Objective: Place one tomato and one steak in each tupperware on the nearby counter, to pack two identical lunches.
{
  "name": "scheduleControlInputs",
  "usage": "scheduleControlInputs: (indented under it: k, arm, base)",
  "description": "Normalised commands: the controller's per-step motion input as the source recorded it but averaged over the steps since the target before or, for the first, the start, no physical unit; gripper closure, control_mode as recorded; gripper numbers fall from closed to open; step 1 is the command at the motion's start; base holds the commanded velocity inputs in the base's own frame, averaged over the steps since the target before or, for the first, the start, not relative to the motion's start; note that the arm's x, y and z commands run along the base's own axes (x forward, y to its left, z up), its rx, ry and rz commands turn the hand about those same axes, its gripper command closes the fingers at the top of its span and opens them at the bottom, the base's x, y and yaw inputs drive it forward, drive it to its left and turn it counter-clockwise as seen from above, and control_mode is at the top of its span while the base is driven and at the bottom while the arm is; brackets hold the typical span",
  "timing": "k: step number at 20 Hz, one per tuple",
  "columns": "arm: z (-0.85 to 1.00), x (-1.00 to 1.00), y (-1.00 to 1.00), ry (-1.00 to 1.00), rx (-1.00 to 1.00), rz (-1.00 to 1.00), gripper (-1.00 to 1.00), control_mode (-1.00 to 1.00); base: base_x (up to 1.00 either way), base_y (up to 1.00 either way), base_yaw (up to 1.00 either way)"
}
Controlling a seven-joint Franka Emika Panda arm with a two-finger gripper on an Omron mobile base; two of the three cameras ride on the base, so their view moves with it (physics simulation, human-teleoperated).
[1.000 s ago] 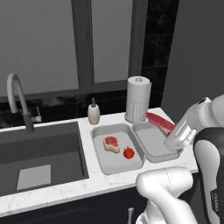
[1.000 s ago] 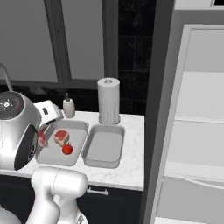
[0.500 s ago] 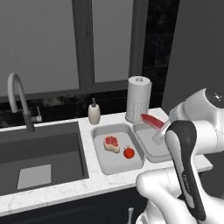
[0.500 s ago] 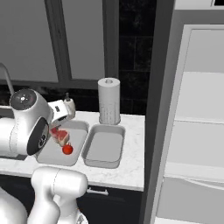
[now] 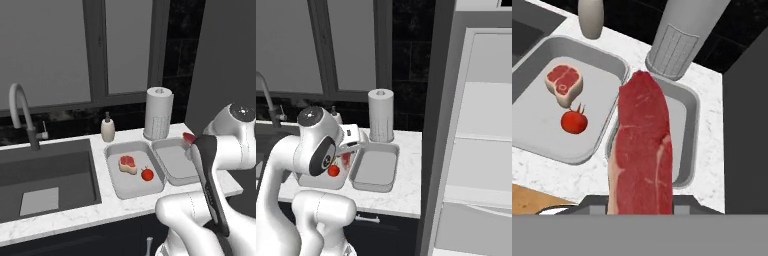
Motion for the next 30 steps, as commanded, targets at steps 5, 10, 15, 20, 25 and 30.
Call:
scheduleControlInputs:
  k: [5,10,15,20,25,30]
  arm:
    - [-0.43,0.36,-0.11,0.0,0.0,-0.11,1.0,-1.0]
    - [-0.43,0.44,0.0,0.0,0.0,-0.06,1.0,-1.0]
    - [-0.34,0.39,-0.08,0.0,0.0,-0.03,1.0,-1.0]
    - [-0.29,0.3,-0.22,0.0,0.0,-0.01,1.0,-1.0]
    - [-0.26,0.31,-0.24,0.0,0.0,0.0,1.0,-1.0]
    - [-0.26,0.38,-0.13,0.0,0.0,0.0,1.0,-1.0]
  base:
    - [0.0,0.0,0.0]
    - [0.0,0.0,0.0]
    - [0.0,0.0,0.0]
    - [0.0,0.0,0.0]
    - [0.0,0.0,0.0]
    - [0.0,0.0,0.0]
